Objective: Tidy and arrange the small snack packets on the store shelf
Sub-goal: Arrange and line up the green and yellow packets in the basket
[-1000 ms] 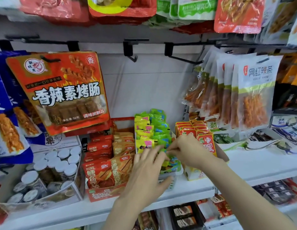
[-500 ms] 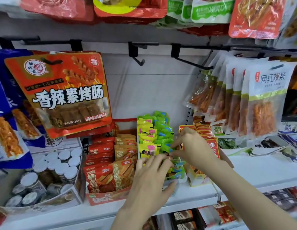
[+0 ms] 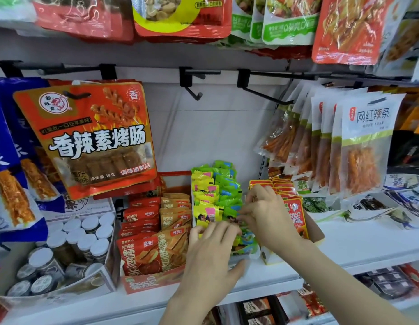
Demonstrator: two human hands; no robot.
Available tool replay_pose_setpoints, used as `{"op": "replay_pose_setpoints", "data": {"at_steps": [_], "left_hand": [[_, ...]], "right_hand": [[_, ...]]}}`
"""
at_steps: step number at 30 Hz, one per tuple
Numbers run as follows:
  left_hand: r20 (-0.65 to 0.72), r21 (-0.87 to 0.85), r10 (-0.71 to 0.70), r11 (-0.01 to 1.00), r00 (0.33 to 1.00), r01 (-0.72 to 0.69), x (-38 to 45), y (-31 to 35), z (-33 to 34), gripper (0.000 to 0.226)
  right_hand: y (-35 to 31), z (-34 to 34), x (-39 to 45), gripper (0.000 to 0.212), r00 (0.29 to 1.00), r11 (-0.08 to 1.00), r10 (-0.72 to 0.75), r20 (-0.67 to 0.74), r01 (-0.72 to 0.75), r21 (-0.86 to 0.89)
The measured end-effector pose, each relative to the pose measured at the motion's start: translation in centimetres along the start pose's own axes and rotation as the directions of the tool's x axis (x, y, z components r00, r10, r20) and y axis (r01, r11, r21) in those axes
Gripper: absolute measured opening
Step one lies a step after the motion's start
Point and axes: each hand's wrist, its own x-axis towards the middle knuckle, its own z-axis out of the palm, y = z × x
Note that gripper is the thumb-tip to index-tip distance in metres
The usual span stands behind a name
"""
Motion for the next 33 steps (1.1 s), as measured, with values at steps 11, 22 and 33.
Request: {"op": "replay_pose_setpoints", "data": {"at_steps": [11, 22, 33], "left_hand": [[0.064, -0.112, 0.0, 0.994, 0.998, 0.007, 0.1, -0.3, -0.5, 0.049], [-0.078, -0.197, -0.121, 0.975, 0.99, 0.103, 2.3, -1.0, -1.3, 0.058], [0.159, -0.908, -0.229, 0.348, 0.96, 0.234, 2.4, 0.8, -3.0, 0.036]], "right_hand": [[2.2, -12.6, -0.2, 0.004, 0.949, 0.967, 0.132, -0.285, -0.06, 0.246], [4.2, -13.5, -3.5, 0.011, 0.904, 0.892, 0.305, -0.298, -0.162, 0.423], [2.7, -12.6, 0.7, 0.012, 0.917, 0.602, 0.368, -0.153, -0.11, 0.791]]}}
